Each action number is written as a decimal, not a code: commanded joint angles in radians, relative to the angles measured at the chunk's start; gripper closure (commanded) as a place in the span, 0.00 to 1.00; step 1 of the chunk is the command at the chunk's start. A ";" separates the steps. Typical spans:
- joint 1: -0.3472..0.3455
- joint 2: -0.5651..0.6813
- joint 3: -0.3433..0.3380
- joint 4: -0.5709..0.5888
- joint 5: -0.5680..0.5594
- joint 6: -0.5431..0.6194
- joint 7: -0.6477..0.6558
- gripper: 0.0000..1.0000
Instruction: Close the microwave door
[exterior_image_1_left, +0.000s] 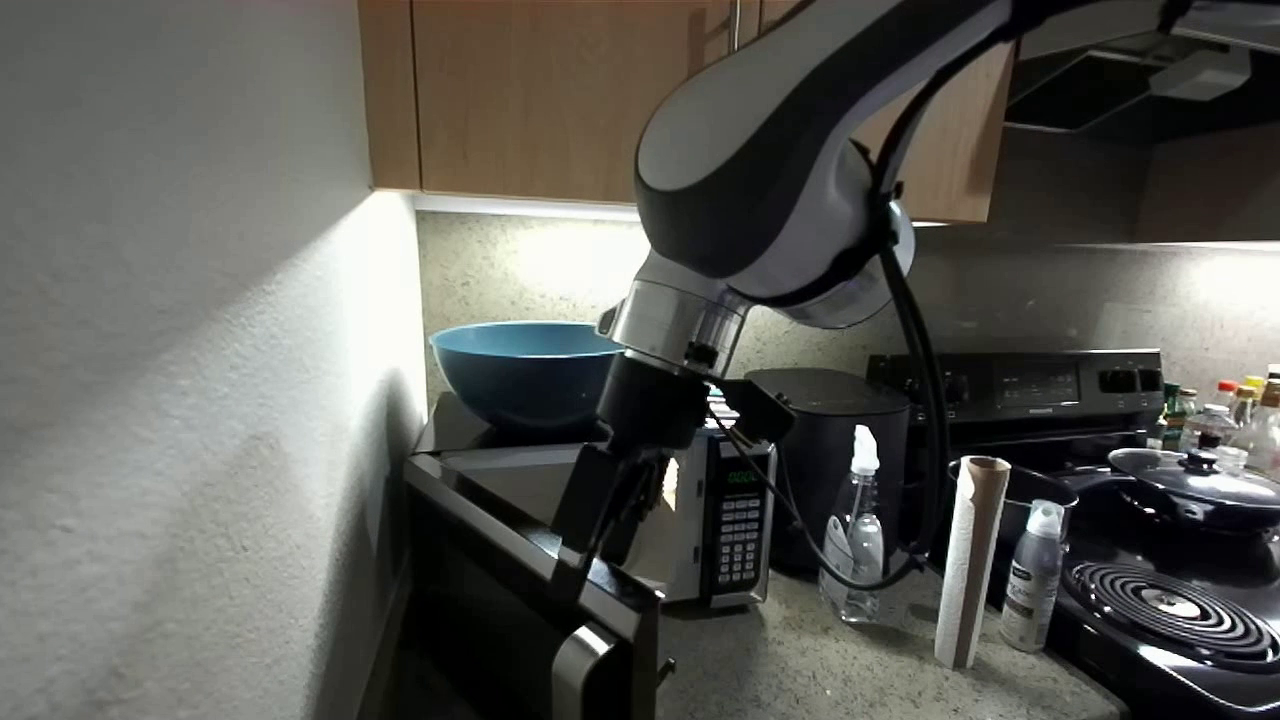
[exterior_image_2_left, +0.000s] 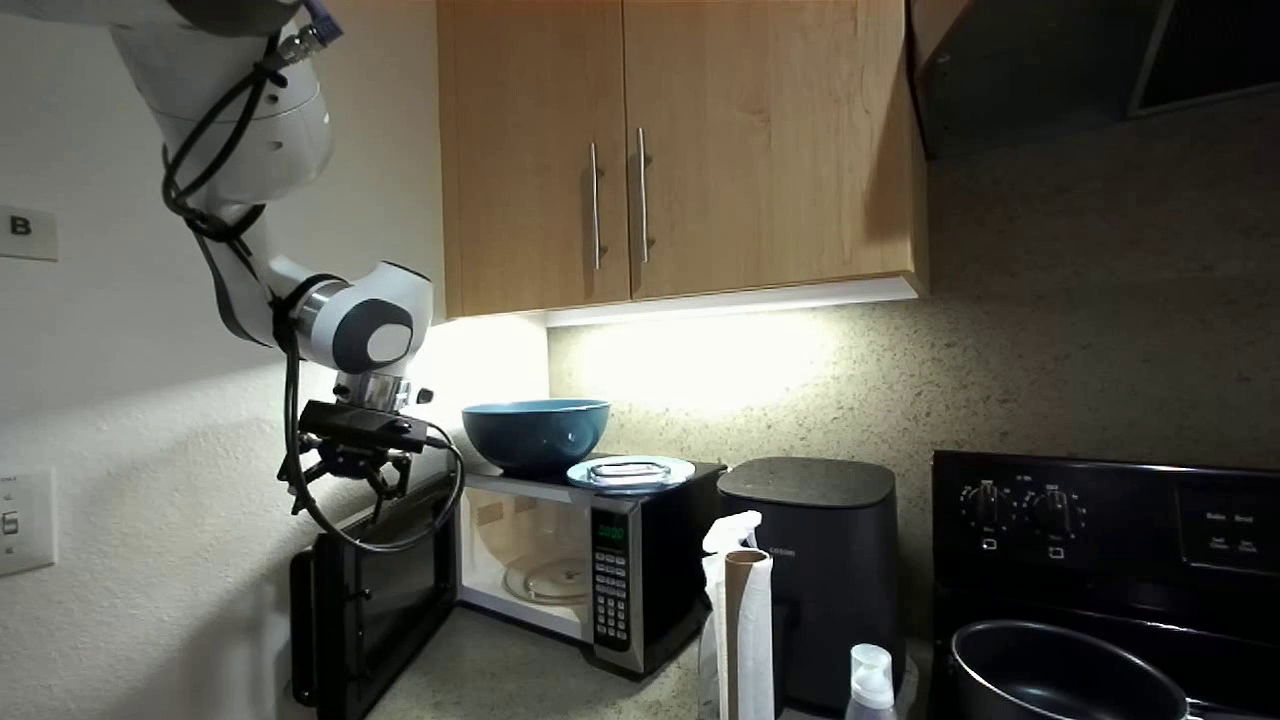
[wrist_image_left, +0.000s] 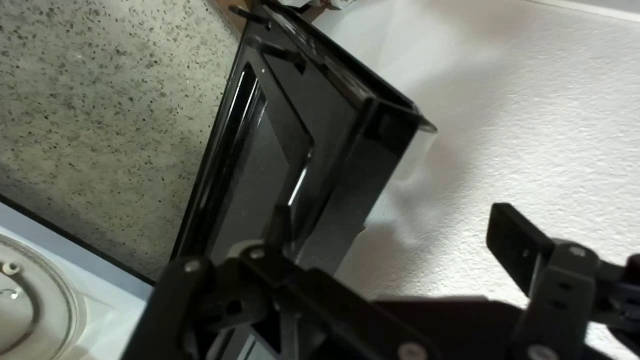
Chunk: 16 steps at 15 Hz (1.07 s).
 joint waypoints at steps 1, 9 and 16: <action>0.007 0.004 -0.007 0.004 -0.001 -0.004 0.003 0.00; 0.010 0.055 -0.023 0.042 -0.034 -0.146 0.064 0.00; 0.011 0.191 -0.046 0.150 -0.038 -0.407 0.096 0.00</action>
